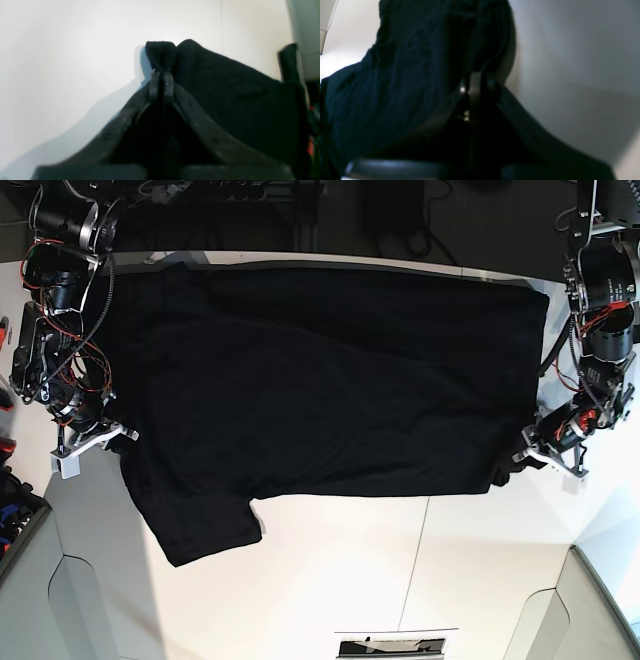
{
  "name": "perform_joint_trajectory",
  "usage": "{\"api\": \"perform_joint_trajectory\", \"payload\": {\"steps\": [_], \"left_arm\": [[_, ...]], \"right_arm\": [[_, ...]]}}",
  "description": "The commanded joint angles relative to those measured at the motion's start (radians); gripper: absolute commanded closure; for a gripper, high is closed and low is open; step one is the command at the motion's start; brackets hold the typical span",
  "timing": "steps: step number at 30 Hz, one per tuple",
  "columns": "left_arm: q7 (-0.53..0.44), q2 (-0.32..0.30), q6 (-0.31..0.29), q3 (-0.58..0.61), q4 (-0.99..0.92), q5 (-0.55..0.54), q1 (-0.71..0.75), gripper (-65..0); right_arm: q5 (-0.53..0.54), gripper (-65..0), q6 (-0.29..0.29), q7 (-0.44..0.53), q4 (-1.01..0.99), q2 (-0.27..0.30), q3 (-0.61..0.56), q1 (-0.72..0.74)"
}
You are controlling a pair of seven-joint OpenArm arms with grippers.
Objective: Layout the t-shirt on the table in an organized manner, then fold the t-shirt properly
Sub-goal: 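Move both grippers to the shirt's side edge and grasp it, then lift the side edge with both grippers and fold it over the body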
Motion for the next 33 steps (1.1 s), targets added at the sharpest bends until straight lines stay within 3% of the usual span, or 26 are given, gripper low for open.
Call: {"api": "perform_joint_trajectory", "payload": {"steps": [1, 7, 16, 24, 33], "left_arm": [[0.015, -0.042, -0.009, -0.003, 0.035, -0.054, -0.029, 0.0], [0.270, -0.117, -0.009, -0.003, 0.145, -0.293, -0.006, 0.0], [0.442, -0.225, -0.009, -0.003, 0.330, -0.555, 0.161, 0.0], [0.454, -0.311, -0.009, -0.003, 0.532, -0.582, 0.359, 0.0], [0.476, -0.320, -0.009, -0.003, 0.722, -0.597, 0.521, 0.0]], "right_arm": [[0.002, 0.0, 0.006, 0.000, 0.029, 0.024, 0.000, 0.019], [0.030, 0.0, 0.006, -0.093, 0.096, 0.090, 0.000, 0.014], [0.155, 0.0, 0.018, -0.188, 0.112, 0.175, 0.000, 0.011], [0.238, 0.0, 0.023, -0.220, 0.168, 0.239, 0.001, -0.091], [0.229, 0.0, 0.023, -0.203, 0.364, 0.238, 0.043, -0.317]]}}
